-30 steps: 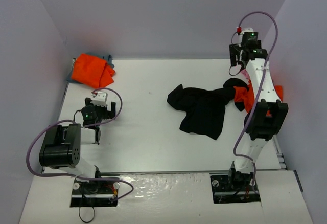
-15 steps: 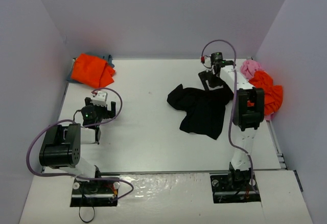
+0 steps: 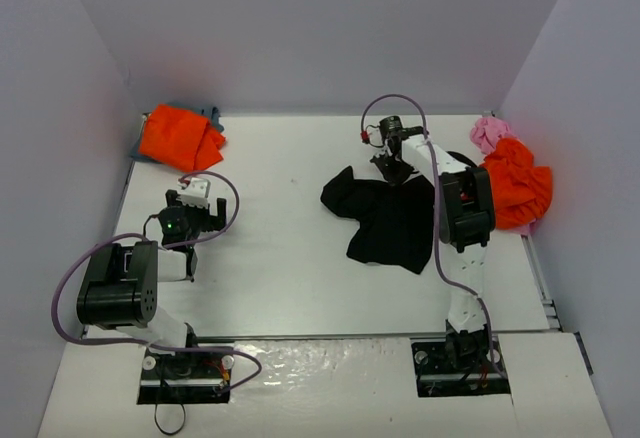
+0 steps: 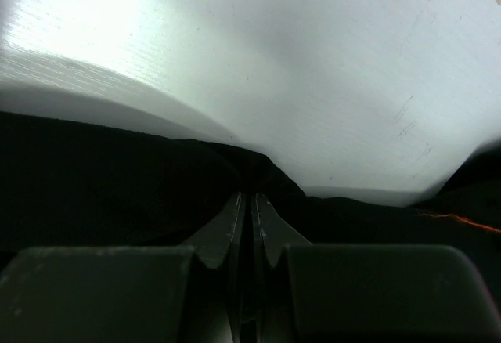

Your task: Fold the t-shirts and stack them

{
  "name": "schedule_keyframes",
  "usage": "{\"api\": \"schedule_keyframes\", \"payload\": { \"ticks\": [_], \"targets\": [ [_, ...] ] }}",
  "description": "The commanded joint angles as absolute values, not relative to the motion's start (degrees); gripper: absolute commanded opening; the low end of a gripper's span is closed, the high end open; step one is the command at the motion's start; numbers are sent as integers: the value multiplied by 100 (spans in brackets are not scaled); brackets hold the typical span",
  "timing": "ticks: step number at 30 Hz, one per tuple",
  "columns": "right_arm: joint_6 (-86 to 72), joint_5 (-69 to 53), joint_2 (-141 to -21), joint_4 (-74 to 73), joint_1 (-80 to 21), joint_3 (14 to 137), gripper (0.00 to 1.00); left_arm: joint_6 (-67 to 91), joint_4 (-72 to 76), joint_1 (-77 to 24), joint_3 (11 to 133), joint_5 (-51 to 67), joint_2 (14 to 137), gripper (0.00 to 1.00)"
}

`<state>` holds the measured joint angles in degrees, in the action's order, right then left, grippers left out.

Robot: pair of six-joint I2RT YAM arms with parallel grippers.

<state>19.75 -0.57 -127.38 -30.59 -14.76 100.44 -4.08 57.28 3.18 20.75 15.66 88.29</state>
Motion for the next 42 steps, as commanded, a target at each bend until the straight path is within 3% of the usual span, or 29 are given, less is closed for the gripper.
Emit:
{"api": "schedule_keyframes", "payload": {
  "ticks": [1,5,7,13,22,28,32,36,42],
  "targets": [
    [1961,-194,-11901,-3232,-1849,10150,0,-422,6214,360,2136,1708,8763,97],
    [2192,-26,-11430,-3340,-2679,10108,0,-422,6214,362,2136,1714,8763,97],
    [2223,-105,-11374,-3388,-2915,10074,10,-422,6214,360,2136,1714,8755,97],
    [2711,-1590,-11580,-3906,-3283,9422,0,-422,6206,369,2136,1713,8763,97],
    [3567,-1616,-11489,-4612,-5184,9157,0,-411,6221,372,2137,1715,8758,97],
    [3408,-1170,-11559,-4613,-4977,9457,0,-298,5691,469,2331,1716,8282,97],
    [3170,-884,-11215,-4217,-4696,9705,0,-929,4144,743,3066,4170,7850,97],
    [2902,-424,-11326,-4027,-4236,9901,0,-403,3693,794,3805,4892,7905,97],
    [2788,-41,-11442,-3486,-3506,9458,0,-1464,1340,-538,5422,4679,8622,97]
  ]
}}
